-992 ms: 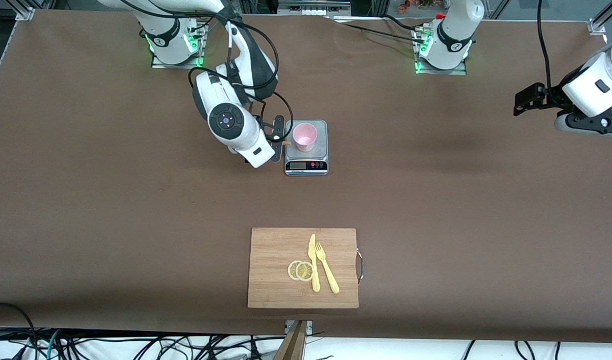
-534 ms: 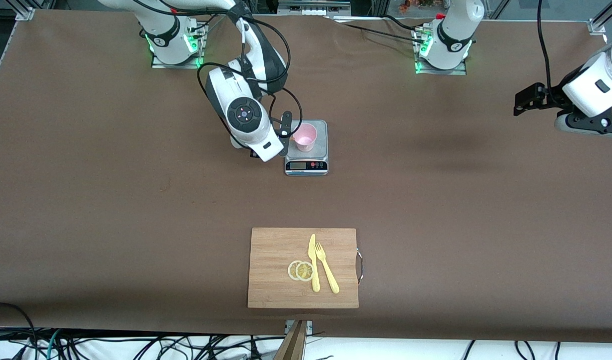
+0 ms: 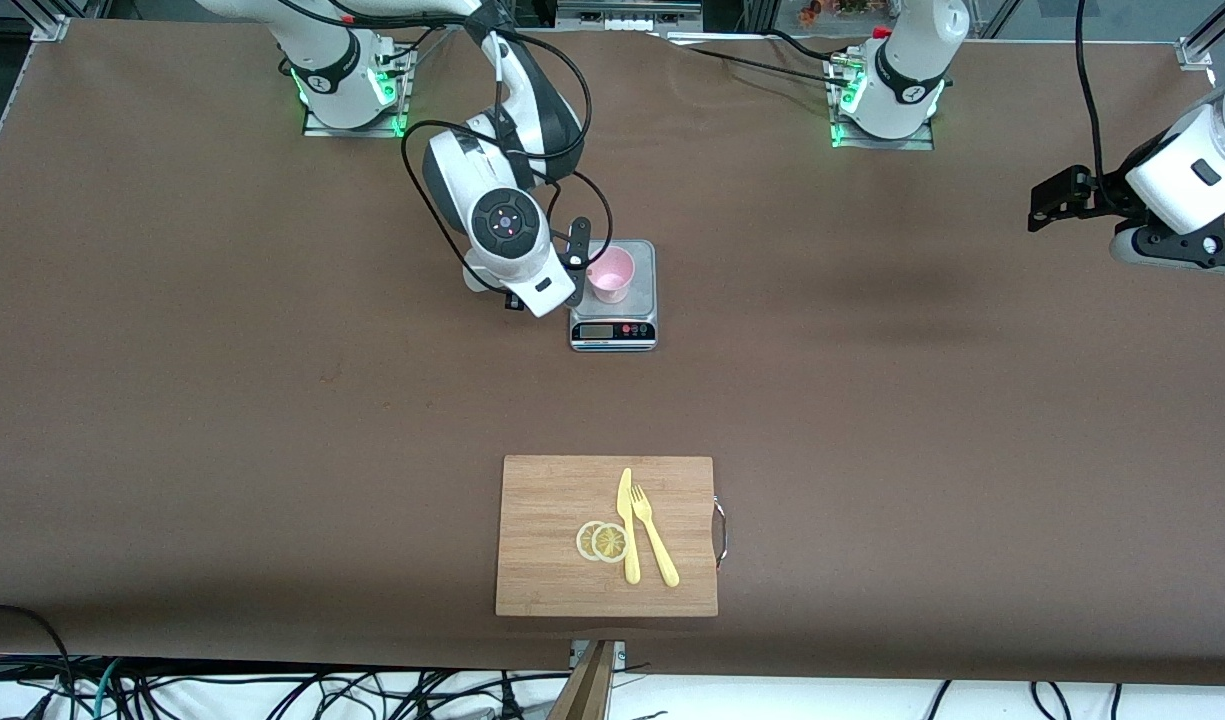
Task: Add sauce to pink cup with both arms
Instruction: 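Tilt the bottle nozzle over the cup rim with the right gripper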
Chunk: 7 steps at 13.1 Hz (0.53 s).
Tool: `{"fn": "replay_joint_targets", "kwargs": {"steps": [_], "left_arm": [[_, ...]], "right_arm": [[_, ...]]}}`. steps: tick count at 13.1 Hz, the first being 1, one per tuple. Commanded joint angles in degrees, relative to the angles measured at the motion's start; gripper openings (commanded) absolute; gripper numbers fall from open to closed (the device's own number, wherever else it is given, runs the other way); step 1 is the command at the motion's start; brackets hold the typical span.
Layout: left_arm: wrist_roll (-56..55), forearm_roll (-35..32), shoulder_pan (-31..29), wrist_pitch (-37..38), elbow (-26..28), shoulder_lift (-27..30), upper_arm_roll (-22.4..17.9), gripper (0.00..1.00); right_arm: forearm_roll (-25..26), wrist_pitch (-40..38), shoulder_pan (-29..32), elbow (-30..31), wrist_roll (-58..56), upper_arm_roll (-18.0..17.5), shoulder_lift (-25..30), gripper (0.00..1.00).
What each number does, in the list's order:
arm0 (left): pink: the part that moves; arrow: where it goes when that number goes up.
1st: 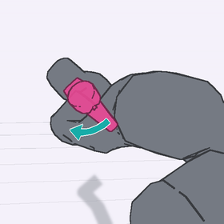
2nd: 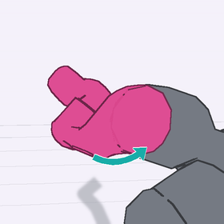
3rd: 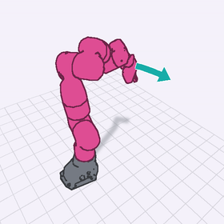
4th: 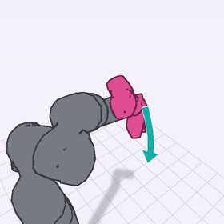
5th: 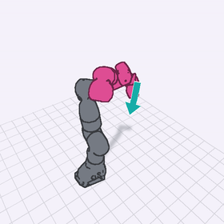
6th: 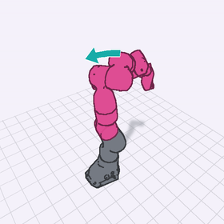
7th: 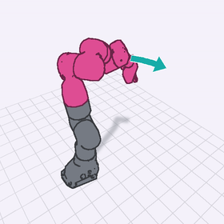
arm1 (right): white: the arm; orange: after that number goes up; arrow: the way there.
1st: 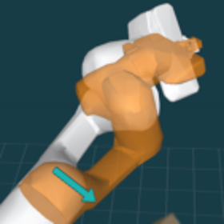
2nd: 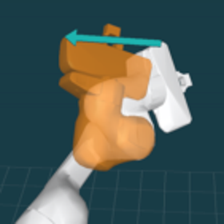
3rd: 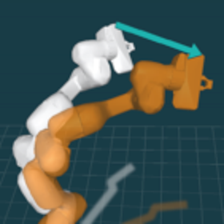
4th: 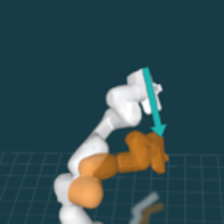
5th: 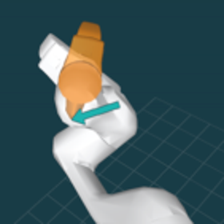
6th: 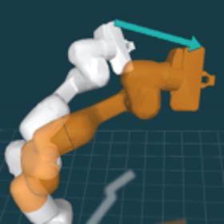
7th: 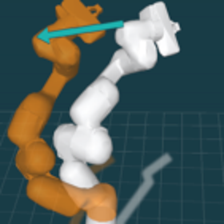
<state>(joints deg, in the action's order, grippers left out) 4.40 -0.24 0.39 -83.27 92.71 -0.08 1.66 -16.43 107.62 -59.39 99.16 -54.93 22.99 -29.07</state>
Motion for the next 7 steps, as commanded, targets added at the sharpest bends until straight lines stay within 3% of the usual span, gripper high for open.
{"fn": "replay_joint_targets", "kwargs": {"steps": [1, 7], "left_arm": [[0.7, 0.24, 0.31, 0.65, -0.51, 0.08, -0.34, 1.0], [0.7, 0.24, 0.31, 0.65, -0.51, 0.0, -0.34, 1.0]], "right_arm": [[1.75, -0.84, -1.17, 0.33, 1.58, 0.39, 0.25, 0.38], [2.45, -1.18, -2.13, -0.37, 3.42, 0.48, -0.99, 0.38]]}}
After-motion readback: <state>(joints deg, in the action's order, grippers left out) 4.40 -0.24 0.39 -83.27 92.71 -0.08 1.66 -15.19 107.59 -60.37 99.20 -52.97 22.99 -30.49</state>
